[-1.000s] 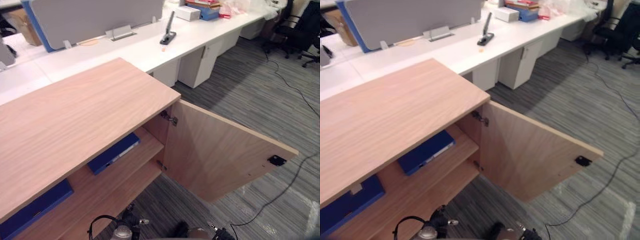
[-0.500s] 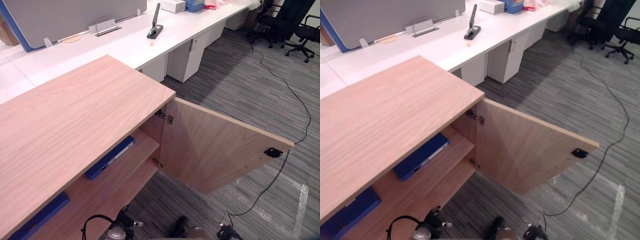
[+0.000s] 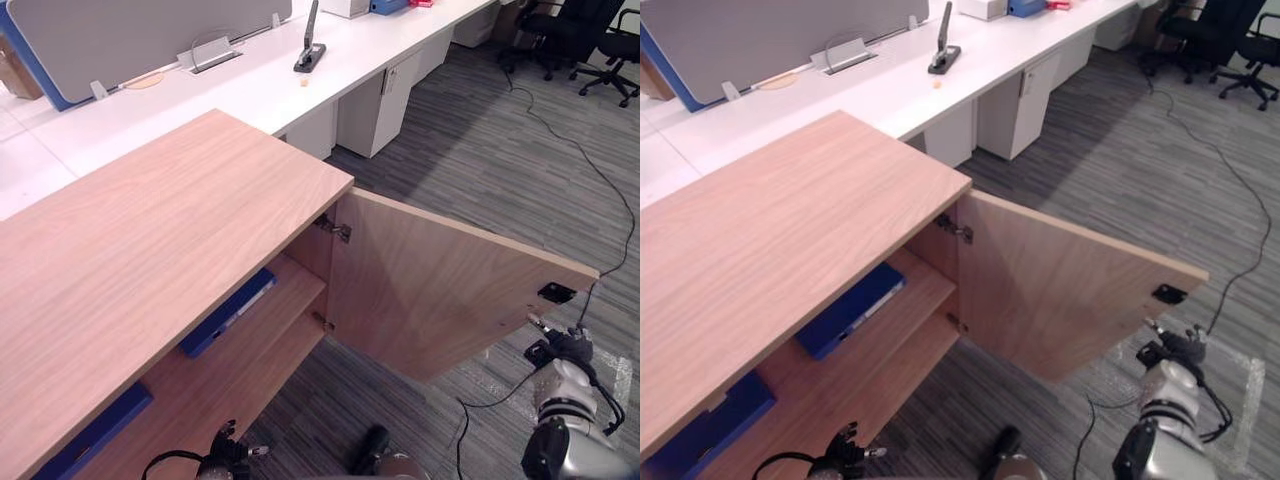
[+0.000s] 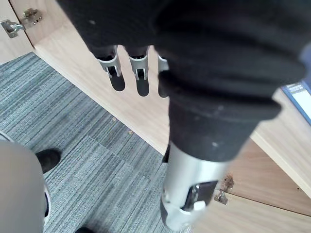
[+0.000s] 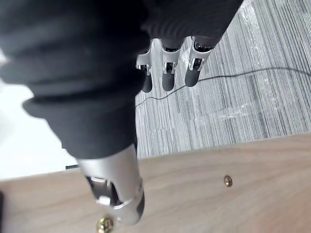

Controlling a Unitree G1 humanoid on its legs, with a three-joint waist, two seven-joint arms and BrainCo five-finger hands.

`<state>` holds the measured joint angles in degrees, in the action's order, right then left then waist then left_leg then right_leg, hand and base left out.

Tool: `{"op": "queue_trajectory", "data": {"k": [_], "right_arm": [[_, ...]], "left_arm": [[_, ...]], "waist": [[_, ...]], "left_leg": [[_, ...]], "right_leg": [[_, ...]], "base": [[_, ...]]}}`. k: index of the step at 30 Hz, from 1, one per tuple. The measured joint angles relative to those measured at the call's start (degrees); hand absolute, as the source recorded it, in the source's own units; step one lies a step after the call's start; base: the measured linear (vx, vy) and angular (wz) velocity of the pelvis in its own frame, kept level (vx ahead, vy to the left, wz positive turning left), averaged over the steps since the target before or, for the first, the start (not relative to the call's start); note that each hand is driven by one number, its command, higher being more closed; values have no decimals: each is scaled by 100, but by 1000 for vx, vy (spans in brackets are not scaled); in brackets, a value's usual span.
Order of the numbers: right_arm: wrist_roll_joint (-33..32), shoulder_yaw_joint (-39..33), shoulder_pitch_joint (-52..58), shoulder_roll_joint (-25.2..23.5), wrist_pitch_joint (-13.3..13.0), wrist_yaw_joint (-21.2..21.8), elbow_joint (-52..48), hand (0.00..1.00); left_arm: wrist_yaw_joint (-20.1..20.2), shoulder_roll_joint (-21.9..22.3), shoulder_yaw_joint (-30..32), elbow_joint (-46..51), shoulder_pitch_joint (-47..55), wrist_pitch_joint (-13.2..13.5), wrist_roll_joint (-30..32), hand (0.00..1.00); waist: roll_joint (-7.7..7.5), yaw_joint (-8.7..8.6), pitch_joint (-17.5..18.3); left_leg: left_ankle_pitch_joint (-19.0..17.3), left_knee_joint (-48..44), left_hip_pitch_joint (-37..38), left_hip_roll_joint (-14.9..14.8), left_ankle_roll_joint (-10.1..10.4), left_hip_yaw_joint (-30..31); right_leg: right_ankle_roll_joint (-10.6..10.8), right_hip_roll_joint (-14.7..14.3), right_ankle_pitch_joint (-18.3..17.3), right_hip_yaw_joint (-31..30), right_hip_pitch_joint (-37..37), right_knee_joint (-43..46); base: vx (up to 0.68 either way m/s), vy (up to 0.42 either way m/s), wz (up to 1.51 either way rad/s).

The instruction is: Walk over to the cabinet, pick up the folder, carry it to the office cabinet, place the folder inside the office cabinet, then close the office cabinet door

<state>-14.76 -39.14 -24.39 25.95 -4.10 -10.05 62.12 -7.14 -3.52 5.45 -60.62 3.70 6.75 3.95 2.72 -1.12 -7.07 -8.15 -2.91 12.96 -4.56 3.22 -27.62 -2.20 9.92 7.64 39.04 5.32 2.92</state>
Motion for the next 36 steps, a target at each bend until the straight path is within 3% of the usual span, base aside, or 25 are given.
{"op": "queue_trajectory", "data": {"k": [7, 13, 22, 31, 34, 36], "right_arm": [[-1, 694, -587, 479, 66, 238, 494, 0], [-213, 1823, -841, 618, 53, 474, 475, 0], [-503, 3096, -555, 783, 38, 902, -800, 0], [-373, 4774, 463, 1574, -7, 1425, -2494, 0], [-58, 5748, 971, 2156, -28, 1965, -3251, 0], [243, 6792, 1326, 2547, -39, 2694, -3847, 0]], "left_arm": [[59, -18, 22, 58, 106, 42, -27, 0], [98, -39, 17, 64, 111, 54, -27, 0], [195, -81, 21, 166, 221, 73, -28, 0], [284, -151, -175, 34, 208, 117, -22, 0], [344, -189, -249, -65, 175, 138, 0, 0], [437, -268, -287, -151, 124, 151, 33, 0]], "waist": [[61, 17, 14], [77, 15, -26], [180, -132, -205], [171, -277, -196], [104, -371, -182], [-33, -389, -102]], "left_leg": [[-8, -23, -30, 25, -13, 176], [-74, -41, -112, 32, -68, 313], [-241, -304, -235, -142, -17, 297], [-270, -399, -244, -318, 65, 224], [-320, -431, -230, -383, 55, 191], [-340, -432, -243, -392, 35, 276]], "right_leg": [[-9, -26, 156, -2, -52, -230], [-29, -148, 379, -1, -119, -631], [-33, -371, 449, -137, -100, -831], [-163, -627, 346, -298, -33, -830], [-197, -715, 318, -346, -29, -815], [-231, -780, 292, -372, -14, -801]], "base": [[-88, 5, 0], [-125, -7, 0], [-102, -35, -9], [-43, -34, -14], [-74, -48, -16], [-73, -49, -12]]}}
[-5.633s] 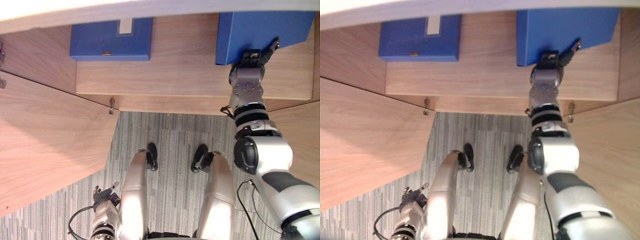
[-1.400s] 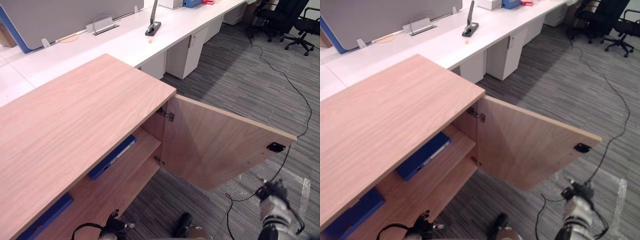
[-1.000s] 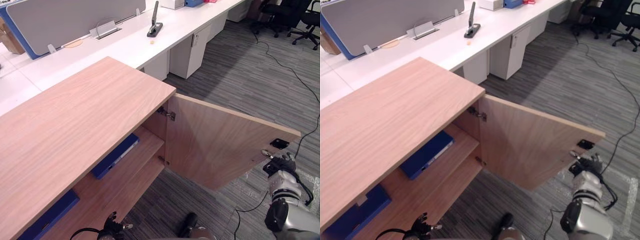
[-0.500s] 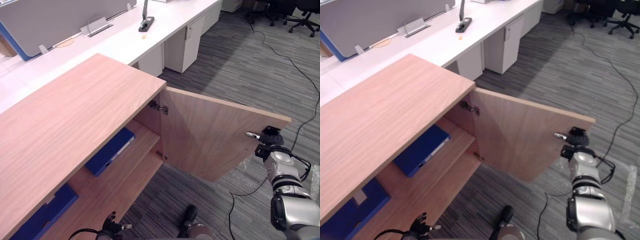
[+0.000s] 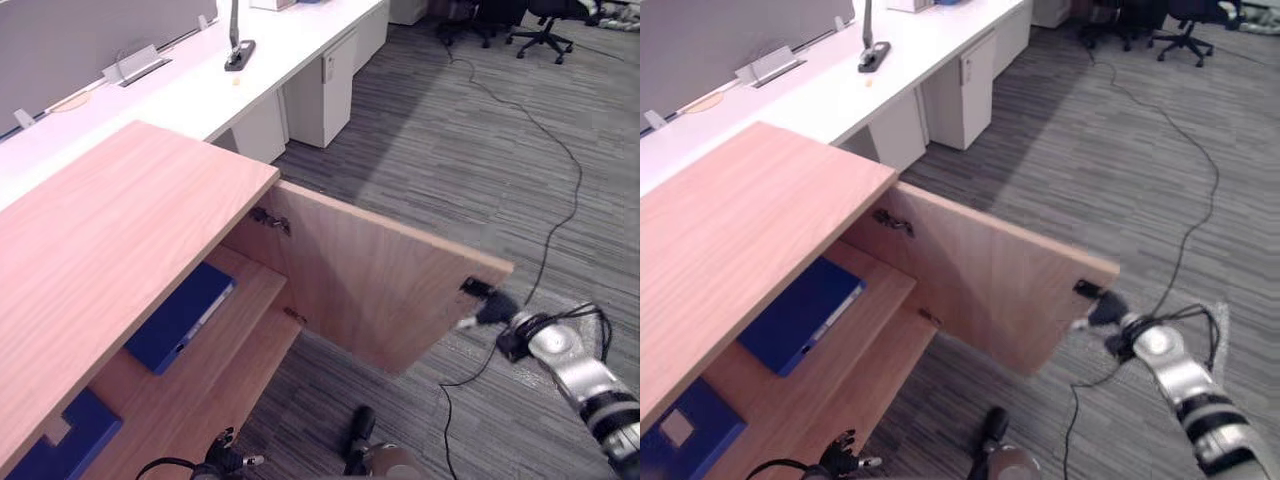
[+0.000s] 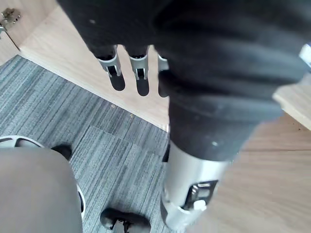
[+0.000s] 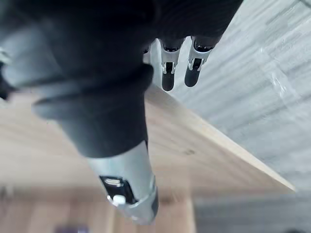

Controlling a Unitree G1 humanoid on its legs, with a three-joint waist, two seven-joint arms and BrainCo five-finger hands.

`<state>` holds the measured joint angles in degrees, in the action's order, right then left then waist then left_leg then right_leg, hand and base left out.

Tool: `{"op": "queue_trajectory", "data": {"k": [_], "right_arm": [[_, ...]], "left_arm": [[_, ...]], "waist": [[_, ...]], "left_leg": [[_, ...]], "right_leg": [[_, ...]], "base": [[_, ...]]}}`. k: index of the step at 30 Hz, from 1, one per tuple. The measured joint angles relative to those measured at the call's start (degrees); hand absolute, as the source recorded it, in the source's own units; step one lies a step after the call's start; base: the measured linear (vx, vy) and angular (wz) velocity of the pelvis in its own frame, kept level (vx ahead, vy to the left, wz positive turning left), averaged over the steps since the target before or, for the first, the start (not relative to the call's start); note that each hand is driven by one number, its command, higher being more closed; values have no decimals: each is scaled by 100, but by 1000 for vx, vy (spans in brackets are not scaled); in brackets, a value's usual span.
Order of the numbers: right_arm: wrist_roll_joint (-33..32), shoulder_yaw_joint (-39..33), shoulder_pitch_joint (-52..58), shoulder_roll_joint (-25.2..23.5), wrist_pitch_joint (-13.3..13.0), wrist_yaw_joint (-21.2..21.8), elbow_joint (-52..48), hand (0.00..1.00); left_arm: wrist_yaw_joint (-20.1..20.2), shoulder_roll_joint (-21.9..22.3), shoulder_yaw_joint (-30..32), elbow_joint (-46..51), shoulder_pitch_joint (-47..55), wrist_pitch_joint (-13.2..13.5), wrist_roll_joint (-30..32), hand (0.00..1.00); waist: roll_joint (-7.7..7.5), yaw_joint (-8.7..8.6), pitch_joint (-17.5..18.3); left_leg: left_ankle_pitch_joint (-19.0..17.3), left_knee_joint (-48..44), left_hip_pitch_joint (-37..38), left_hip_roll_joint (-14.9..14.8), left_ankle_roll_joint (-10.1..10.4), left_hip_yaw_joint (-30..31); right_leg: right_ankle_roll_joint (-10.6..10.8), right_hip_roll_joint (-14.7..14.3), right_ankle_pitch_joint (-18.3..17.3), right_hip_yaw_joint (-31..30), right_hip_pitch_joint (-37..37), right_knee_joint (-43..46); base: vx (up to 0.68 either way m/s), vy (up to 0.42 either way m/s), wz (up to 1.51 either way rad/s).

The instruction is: Walk over to the cabinet, pick up the folder, carry it to the office cabinet, place the folder inside the office cabinet, then close the office cabinet door

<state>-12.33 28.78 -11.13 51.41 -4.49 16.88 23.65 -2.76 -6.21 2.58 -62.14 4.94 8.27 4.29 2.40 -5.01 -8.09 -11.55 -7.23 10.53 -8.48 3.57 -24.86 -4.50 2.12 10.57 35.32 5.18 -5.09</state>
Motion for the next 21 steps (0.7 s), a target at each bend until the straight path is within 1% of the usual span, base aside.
{"op": "queue_trajectory", "data": {"k": [1, 3, 4, 5, 6, 7, 8, 9, 10, 12, 13, 15, 16, 17, 18, 19, 21], "right_arm": [[62, 235, 85, 21, 5, 159, -126, 0], [393, 1036, 391, -29, -20, 1010, -682, 0], [460, 1192, 444, -56, -66, 1180, -843, 0], [490, 1438, 537, -231, -160, 1447, -1130, 0], [533, 1520, 589, -367, -175, 1542, -1220, 0], [653, 1591, 683, -657, -196, 1629, -1361, 0], [760, 1586, 725, -716, -265, 1905, -1525, 0], [885, 1583, 774, -624, -324, 2108, -1645, 0], [1065, 1573, 948, -336, -373, 2353, -1874, 0], [1388, 1536, 1441, 179, -361, 2574, -2048, 0], [1406, 1318, 1799, 310, -413, 2574, -2226, 0], [1467, 1241, 1923, 352, -417, 2598, -2453, 0], [1478, 1158, 2064, 355, -417, 2623, -2588, 0], [1476, 1127, 2141, 355, -417, 2646, -2654, 0], [1464, 1125, 2207, 356, -417, 2721, -2706, 0], [1463, 1125, 2208, 356, -415, 2736, -2706, 0], [1463, 1128, 2202, 351, -412, 2791, -2683, 0]], "left_arm": [[12, -20, -7, -44, -30, 4, 20, 0], [84, -54, -63, -49, -120, 7, 109, 0], [100, -36, -71, -49, -157, 6, 125, 0], [136, 21, -68, -44, -195, 6, 149, 0], [154, 54, -65, -41, -207, 6, 156, 0], [186, 102, -46, -25, -223, 7, 172, 0], [194, 123, 40, -13, -228, 6, 172, 0], [195, 120, 106, 8, -228, 3, 172, 0], [194, 94, 227, 44, -214, -6, 171, 0], [194, 15, 401, 94, -177, -44, 170, 0], [188, -71, 573, 78, -137, -64, 167, 0], [183, -140, 724, 70, -145, -119, 167, 0], [181, -163, 883, 68, -143, -128, 130, 0], [179, -167, 1005, 68, -134, -138, 67, 0], [167, -173, 1170, 71, -119, -166, -57, 0], [164, -173, 1206, 72, -116, -171, -66, 0], [148, -173, 1448, 81, -81, -186, -206, 0]], "waist": [[-52, 3, 34], [-193, 99, 174], [-192, 137, 186], [-210, 180, 180], [-213, 214, 182], [-186, 319, 197], [-170, 400, 205], [-175, 433, 203], [-227, 458, 198], [-355, 464, 212], [-505, 466, 290], [-605, 417, 264], [-711, 437, 241], [-772, 473, 255], [-827, 553, 275], [-835, 576, 273], [-864, 740, 255]], "left_leg": [[-3, -1, -18, -2, -5, 27], [-6, -1, -158, 2, -5, 91], [-4, -1, -179, 9, -5, 110], [-1, -5, -215, 23, -3, 208], [1, -11, -235, 25, -3, 253], [6, -15, -255, 26, 0, 303], [6, -15, -259, 35, 0, 326], [7, -16, -258, 37, -1, 339], [10, -23, -257, 41, -5, 353], [24, -23, -266, 45, -25, 359], [25, -52, -373, 102, -12, 352], [46, -111, -441, 119, 23, 351], [44, -121, -445, 142, 20, 350], [44, -122, -451, 162, 19, 354], [39, -122, -461, 189, 11, 369], [36, -122, -461, 193, 6, 371], [7, -154, -510, 233, -44, 433]], "right_leg": [[-11, -11, -8, 0, 12, 0], [-17, -33, -12, 1, 147, 7], [-12, -31, -8, 2, 163, 9], [-5, -26, -4, 19, 173, 13], [-5, -21, -4, 35, 175, 15], [-13, -4, -7, 58, 175, 32], [-15, 16, -7, 71, 175, 58], [-15, 24, -7, 72, 175, 77], [-23, 50, -15, 76, 181, 126], [-22, 103, -25, 79, 217, 205], [-55, 157, 4, 54, 362, 251], [-105, 204, 49, 46, 411, 284], [-98, 233, 74, 39, 413, 289], [-96, 258, 84, 40, 414, 292], [-69, 296, 105, 42, 413, 292], [-63, 304, 109, 42, 413, 292], [-22, 371, 141, 80, 417, 289]], "base": [[-80, -56, -7], [-82, -57, -3], [-74, -47, 4], [-54, -32, 9], [-55, -31, 19], [-40, -6, 20], [-28, 11, 16], [-14, 47, 9], [-4, 53, 4], [1, 90, -2], [3, 101, -11], [-6, 63, -5], [-26, 57, 6], [-30, 66, 11], [-12, 54, 10], [-5, 55, 9], [-15, 51, 12]]}}
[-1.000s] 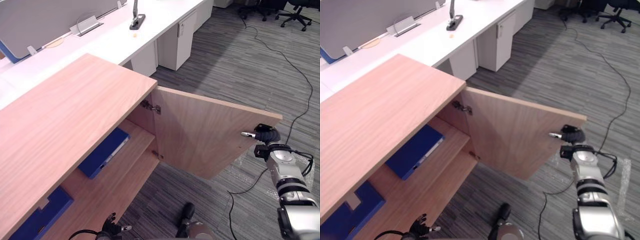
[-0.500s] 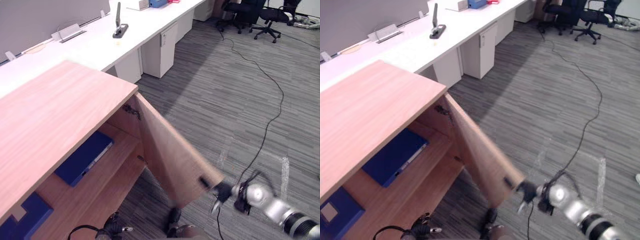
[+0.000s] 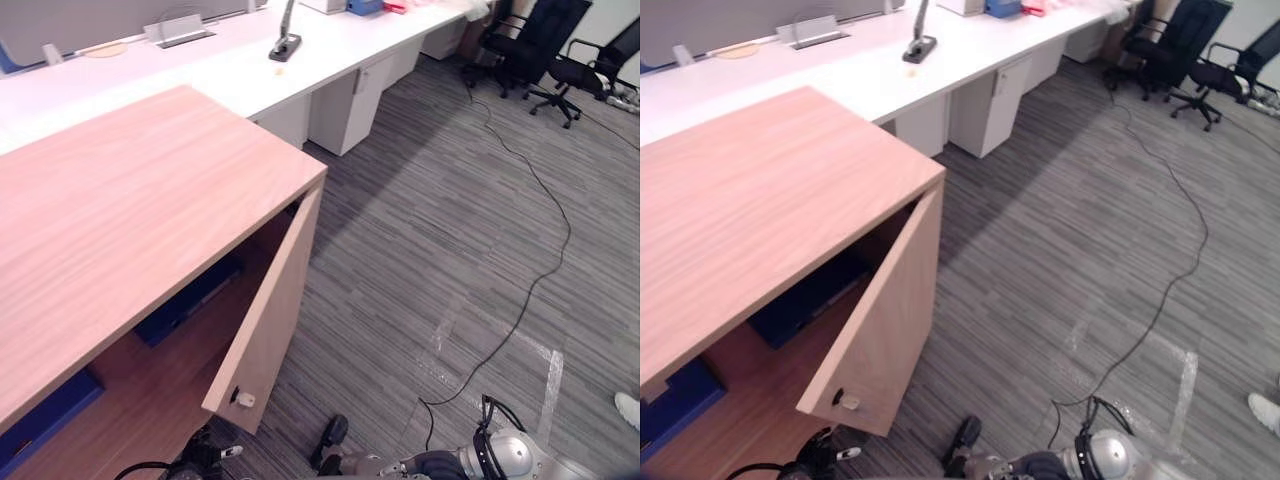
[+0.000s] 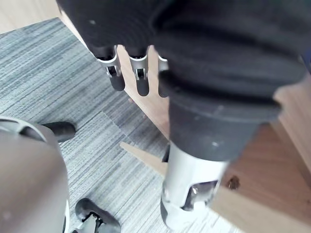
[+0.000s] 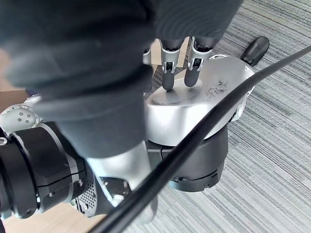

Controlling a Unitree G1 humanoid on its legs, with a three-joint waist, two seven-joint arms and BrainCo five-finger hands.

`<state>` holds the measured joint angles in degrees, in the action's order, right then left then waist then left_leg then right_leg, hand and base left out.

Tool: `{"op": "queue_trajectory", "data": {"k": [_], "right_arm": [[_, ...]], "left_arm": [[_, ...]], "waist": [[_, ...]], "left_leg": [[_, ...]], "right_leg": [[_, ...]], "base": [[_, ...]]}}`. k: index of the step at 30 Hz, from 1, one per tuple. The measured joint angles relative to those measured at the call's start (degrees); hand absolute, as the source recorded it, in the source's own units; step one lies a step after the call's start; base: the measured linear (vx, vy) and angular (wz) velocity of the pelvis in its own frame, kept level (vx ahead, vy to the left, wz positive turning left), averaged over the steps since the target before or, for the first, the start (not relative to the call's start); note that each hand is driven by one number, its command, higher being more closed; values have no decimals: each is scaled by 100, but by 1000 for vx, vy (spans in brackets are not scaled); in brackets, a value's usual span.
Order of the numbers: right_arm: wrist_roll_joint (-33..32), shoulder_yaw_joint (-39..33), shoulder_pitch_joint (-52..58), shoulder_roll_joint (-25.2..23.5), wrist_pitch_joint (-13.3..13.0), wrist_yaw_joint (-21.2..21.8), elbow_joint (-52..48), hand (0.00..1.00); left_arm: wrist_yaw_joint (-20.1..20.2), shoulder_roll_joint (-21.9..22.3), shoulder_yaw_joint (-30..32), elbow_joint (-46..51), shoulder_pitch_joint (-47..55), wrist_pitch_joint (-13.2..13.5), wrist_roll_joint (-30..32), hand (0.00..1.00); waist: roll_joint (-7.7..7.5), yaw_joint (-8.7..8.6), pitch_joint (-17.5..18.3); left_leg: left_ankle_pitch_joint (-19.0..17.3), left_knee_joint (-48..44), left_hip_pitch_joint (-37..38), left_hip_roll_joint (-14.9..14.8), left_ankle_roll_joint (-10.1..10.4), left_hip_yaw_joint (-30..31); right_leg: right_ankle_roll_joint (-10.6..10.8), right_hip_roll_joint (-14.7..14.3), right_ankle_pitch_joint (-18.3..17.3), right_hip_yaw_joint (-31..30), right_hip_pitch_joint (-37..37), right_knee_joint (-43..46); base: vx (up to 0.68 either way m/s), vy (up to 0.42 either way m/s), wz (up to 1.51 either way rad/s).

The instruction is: Walk over to the cabinet, pick up the folder, carry it to the office cabinet, place the folder inside the office cabinet, then close the office cabinet door

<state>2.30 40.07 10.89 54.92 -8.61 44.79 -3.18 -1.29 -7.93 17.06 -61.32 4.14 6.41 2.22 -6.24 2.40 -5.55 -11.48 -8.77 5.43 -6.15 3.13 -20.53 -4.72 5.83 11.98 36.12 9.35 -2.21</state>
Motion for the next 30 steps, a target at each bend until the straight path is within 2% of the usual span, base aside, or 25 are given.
{"op": "queue_trajectory", "data": {"k": [2, 4, 6, 7, 8, 9, 11, 12, 13, 14, 15, 16, 17, 19, 21, 25, 27, 30], "right_arm": [[80, 2, -42, -81, -38, -1, 125, 0], [354, 37, -244, -433, -128, -46, 522, 0], [730, -76, -583, -1322, -209, -328, 1685, 0], [830, -151, -675, -1574, -215, -439, 2062, 0], [930, -456, -868, -2119, -202, -626, 2981, 0], [988, -1049, -1195, -2757, -163, -906, 4237, 0], [1041, -1806, -1553, -3377, 29, -1415, 5584, 0], [1022, -2923, -1826, -3920, 198, -1961, 6635, 0], [973, -3637, -1881, -4183, 281, -2372, 6996, 0], [754, -4257, -1828, -4466, 317, -2900, 7133, 0], [648, -4405, -1788, -4550, 324, -3111, 7161, 0], [366, -4557, -1757, -4642, 373, -3472, 7247, 0], [107, -4657, -1749, -4672, 428, -3717, 7287, 0], [-34, -4821, -1654, -4708, 468, -3871, 7295, 0], [-95, -5009, -1584, -4814, 514, -4010, 7298, 0], [-87, -4972, -1497, -4906, 514, -4057, 7311, 0], [-86, -4786, -1394, -5067, 507, -4092, 7309, 0], [-25, -4498, -1375, -5201, 487, -4137, 7243, 0]], "left_arm": [[-53, 0, 154, 8, 66, -24, -109, 0], [-113, 4, 330, 9, 161, -44, -234, 0], [-173, 81, 414, 24, 223, -58, -351, 0], [-187, 111, 382, 63, 224, -61, -365, 0], [-227, 194, 212, 170, 226, -55, -429, 0], [-272, 203, -65, 247, 233, -44, -441, 0], [-290, 185, -304, 269, 233, -19, -437, 0], [-332, 150, -499, 268, 233, 11, -416, 0], [-356, 129, -564, 240, 231, 27, -404, 0], [-408, 94, -570, 211, 193, 19, -403, 0], [-425, 82, -569, 201, 167, 15, -403, 0], [-496, 94, -567, 189, 142, 14, -377, 0], [-567, 183, -573, 110, 100, 5, -239, 0], [-602, 227, -669, 108, 140, -11, -4, 0], [-581, 204, -795, 115, 140, 14, 379, 0], [-575, 153, -943, 116, 58, 39, 470, 0], [-576, 112, -965, 115, 93, 82, 420, 0], [-574, 98, -1048, 168, 102, 83, 346, 0]], "waist": [[3, 39, -5], [4, 79, -30], [36, 122, -51], [48, 120, -59], [117, 151, -101], [227, 157, -171], [296, 170, -212], [342, 204, -242], [383, 193, -254], [360, 120, -256], [333, 84, -266], [313, 68, -275], [494, 64, -299], [590, 32, -272], [631, 16, -250], [671, 12, -225], [594, 75, -173], [585, 191, -165]], "left_leg": [[-15, -51, -115, 19, -24, 164], [-3, -42, -149, 21, -27, 307], [57, -36, -277, 46, -52, 679], [96, -20, -341, 66, -65, 838], [210, 59, -430, 93, -94, 1159], [362, 153, -502, 139, -129, 1638], [448, 155, -543, 184, -132, 2052], [511, 140, -608, 243, -127, 2541], [554, 124, -652, 286, -113, 2938], [626, 105, -804, 372, -34, 3547], [663, 99, -871, 458, 2, 3811], [731, 63, -1000, 650, 89, 4317], [833, 79, -1062, 625, 132, 4647], [1040, 308, -1052, 556, 205, 4860], [1363, 616, -1124, 437, 358, 5034], [1723, 936, -1274, 273, 468, 5244], [1916, 1144, -1225, 231, 523, 5526], [2121, 1224, -1273, 226, 500, 5562]], "right_leg": [[9, 63, 4, 132, 7, -2], [28, 111, -10, 276, -34, 12], [115, 259, -98, 605, -78, 141], [141, 326, -118, 699, -81, 190], [165, 436, -136, 713, -83, 360], [230, 574, -185, 87, -86, 661], [270, 648, -359, -727, -83, 945], [332, 672, -671, -1694, -80, 1283], [469, 644, -1017, -2399, -68, 1453], [625, 480, -1599, -3275, -206, 1510], [667, 441, -1803, -3524, -310, 1457], [961, 450, -2101, -3786, -579, 1368], [942, 389, -2167, -3573, -620, 1570], [919, 326, -2304, -3512, -703, 1745], [952, 242, -2438, -2998, -877, 1716], [941, 55, -2441, -2280, -1081, 1540], [934, -14, -2436, -1982, -1266, 1389], [913, -88, -2467, -1834, -1388, 1330]], "base": [[-19, 26, 36], [-5, 7, 45], [-2, 17, 75], [1, 31, 116], [52, 116, 163], [73, 148, 172], [82, 153, 152], [73, 76, 179], [60, -38, 253], [27, -131, 227], [23, -210, 255], [24, -234, 218], [31, -223, 196], [26, -192, 148], [-12, -196, 146], [-76, -138, 103], [-127, -68, 83], [-91, -31, 53]]}}
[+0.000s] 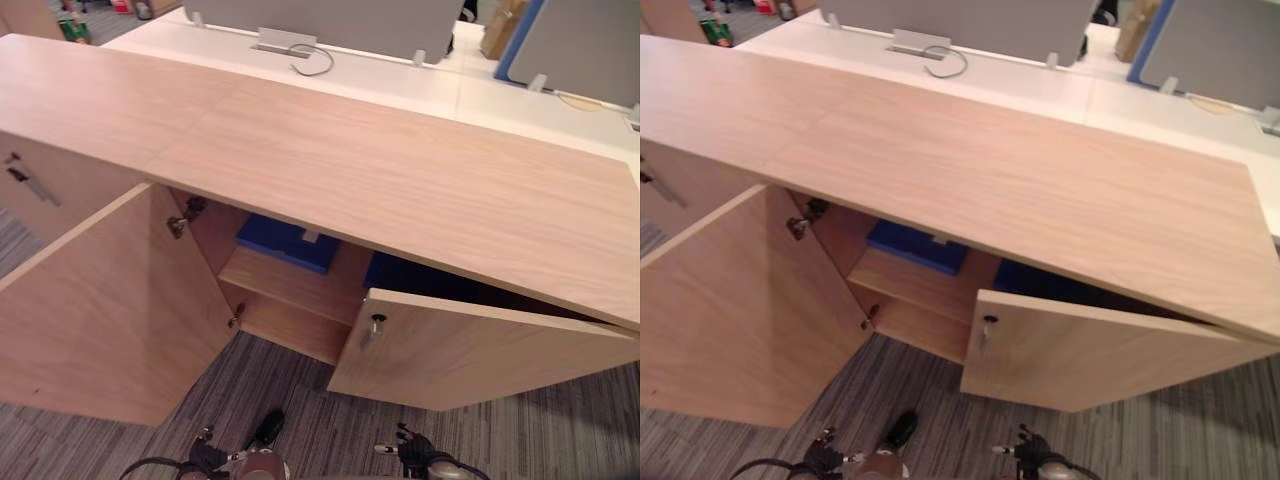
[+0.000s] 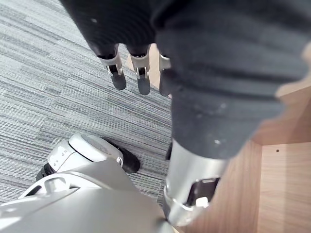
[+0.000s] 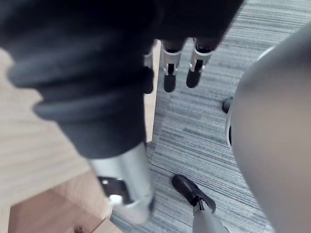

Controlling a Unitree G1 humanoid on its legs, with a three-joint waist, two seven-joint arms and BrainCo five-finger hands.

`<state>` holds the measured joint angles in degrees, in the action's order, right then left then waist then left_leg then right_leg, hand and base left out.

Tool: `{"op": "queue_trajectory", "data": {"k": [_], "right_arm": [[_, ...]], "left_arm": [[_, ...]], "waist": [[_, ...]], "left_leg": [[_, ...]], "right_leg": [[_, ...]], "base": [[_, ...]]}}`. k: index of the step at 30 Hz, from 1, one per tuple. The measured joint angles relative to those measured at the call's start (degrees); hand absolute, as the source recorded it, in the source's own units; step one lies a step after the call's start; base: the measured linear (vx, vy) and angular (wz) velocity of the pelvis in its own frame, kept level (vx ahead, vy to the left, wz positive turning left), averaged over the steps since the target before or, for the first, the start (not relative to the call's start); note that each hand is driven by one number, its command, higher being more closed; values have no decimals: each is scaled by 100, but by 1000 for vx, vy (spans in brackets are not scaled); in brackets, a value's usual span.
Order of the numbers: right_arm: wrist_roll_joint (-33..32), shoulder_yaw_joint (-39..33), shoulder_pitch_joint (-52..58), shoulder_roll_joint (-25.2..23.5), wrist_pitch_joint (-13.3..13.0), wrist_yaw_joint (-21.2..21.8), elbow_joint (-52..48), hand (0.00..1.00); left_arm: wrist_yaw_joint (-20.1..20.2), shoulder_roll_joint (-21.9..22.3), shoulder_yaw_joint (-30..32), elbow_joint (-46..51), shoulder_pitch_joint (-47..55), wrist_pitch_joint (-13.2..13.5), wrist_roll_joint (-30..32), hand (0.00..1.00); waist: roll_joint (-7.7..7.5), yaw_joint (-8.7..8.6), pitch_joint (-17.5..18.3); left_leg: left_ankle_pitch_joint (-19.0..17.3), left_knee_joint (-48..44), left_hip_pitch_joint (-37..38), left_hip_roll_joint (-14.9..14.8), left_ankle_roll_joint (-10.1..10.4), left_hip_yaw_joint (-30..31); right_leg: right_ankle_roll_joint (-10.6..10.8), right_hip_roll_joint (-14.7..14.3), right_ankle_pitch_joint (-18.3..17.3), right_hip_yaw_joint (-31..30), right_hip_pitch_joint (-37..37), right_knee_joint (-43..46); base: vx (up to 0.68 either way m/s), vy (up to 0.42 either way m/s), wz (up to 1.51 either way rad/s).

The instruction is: Walk over to the cabinet, pick up the folder, carry it to the office cabinet, place the folder inside the office cabinet, then close the office cabinet door

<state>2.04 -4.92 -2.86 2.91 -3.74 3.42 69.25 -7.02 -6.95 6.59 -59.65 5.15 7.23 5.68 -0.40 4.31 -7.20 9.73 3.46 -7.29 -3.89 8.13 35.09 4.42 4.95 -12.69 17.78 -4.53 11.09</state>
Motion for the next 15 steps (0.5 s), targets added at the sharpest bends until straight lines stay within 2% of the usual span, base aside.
{"op": "queue_trajectory", "data": {"k": [1, 2, 3, 4, 5, 6, 7, 8, 10, 11, 12, 13, 14, 15], "right_arm": [[45, -32, 11, -15, -11, -18, -48, 0], [60, -69, 11, -45, -21, -29, -90, 0], [147, -74, 10, -61, -21, -29, -98, 0], [151, -220, 18, -54, -16, -29, -61, 0], [157, -469, -2, -50, 23, -25, 49, 0], [156, -521, 5, -28, 28, -27, 66, 0], [154, -541, -5, 68, 26, -22, 63, 0], [150, -710, -56, 60, 46, -21, 93, 0], [137, -904, -108, 58, 95, -26, 147, 0], [130, -1094, -99, 12, 117, -31, 169, 0], [111, -1277, -102, -30, 138, -29, 196, 0], [105, -1369, -65, 10, 147, -17, 176, 0], [-8, -1453, 7, 35, 138, -28, 102, 0], [-80, -1553, 38, 33, 142, -28, 70, 0]], "left_arm": [[7, -19, -9, 80, 6, -19, 3, 0], [16, -55, -7, 100, -28, -20, 1, 0], [12, -100, -2, 108, -105, -17, -8, 0], [4, -104, 0, 157, -198, -18, -13, 0], [4, -111, -13, 226, -202, -18, -10, 0], [4, -111, -48, 225, -137, -21, -11, 0], [10, -120, -219, 212, -96, -47, 5, 0], [15, -166, -325, 215, -178, -55, -1, 0], [19, -167, -378, 195, -266, -73, -70, 0], [20, -184, -339, 165, -272, -118, -181, 0], [18, -183, -281, 158, -228, -135, -253, 0], [22, -140, -283, 151, -90, -144, -299, 0], [49, -122, -284, 65, 22, -161, -385, 0], [67, -102, -290, 52, 39, -165, -439, 0]], "waist": [[-15, -69, -19], [-65, -120, -49], [-127, -193, -105], [-181, -201, -145], [-169, -161, -145], [-124, -161, -142], [52, -234, -141], [46, -307, -186], [16, -339, -243], [-63, -368, -284], [-97, -326, -393], [21, -323, -360], [9, -425, -334], [54, -449, -296]], "left_leg": [[42, 40, -122, 47, -524, -645], [-10, -22, -195, 14, -945, -1216], [-305, -284, -485, -145, -1318, -2624], [-442, -911, -828, -296, -1225, -3581], [-537, -2083, -1151, -454, -1184, -4463], [-636, -2481, -1159, -474, -1122, -4688], [-763, -2470, -1151, -451, -1021, -4856], [-576, -2031, -1145, -224, -1012, -4667], [-313, -1162, -929, 58, -968, -4554], [-514, -810, -774, 211, -765, -4877], [-363, -1298, -719, 182, -1031, -5040], [-386, -1101, -504, 175, -962, -4932], [-30, -399, -175, 429, -968, -4808], [230, 116, 33, 521, -968, -4764]], "right_leg": [[-33, 44, 1, 225, -76, -50], [-101, 109, 48, 357, -68, -76], [-28, 227, 162, 644, -117, -102], [-20, 383, 174, 910, -122, -57], [-10, 508, 167, 1108, -159, 32], [19, 487, 148, 1122, -222, 85], [31, 454, 68, 1077, -272, 111], [-36, 443, 3, 968, -241, -8], [-104, 333, 87, 844, -262, -319], [-42, 525, 187, 937, -304, -441], [65, 737, 186, 1039, -350, -287], [133, 705, 148, 1008, -393, -236], [155, 759, 137, 1050, -487, -310], [164, 756, 144, 1082, -491, -351]], "base": [[-55, 15, 85], [-48, 53, 129], [-45, 111, 127], [-1, 165, 131], [53, 172, 83], [128, 151, 82], [112, 162, 100], [79, 141, 116], [-30, 92, 104], [-56, 101, 78], [-11, 94, 34], [51, 70, 16], [75, 56, 22], [62, 77, 54]]}}
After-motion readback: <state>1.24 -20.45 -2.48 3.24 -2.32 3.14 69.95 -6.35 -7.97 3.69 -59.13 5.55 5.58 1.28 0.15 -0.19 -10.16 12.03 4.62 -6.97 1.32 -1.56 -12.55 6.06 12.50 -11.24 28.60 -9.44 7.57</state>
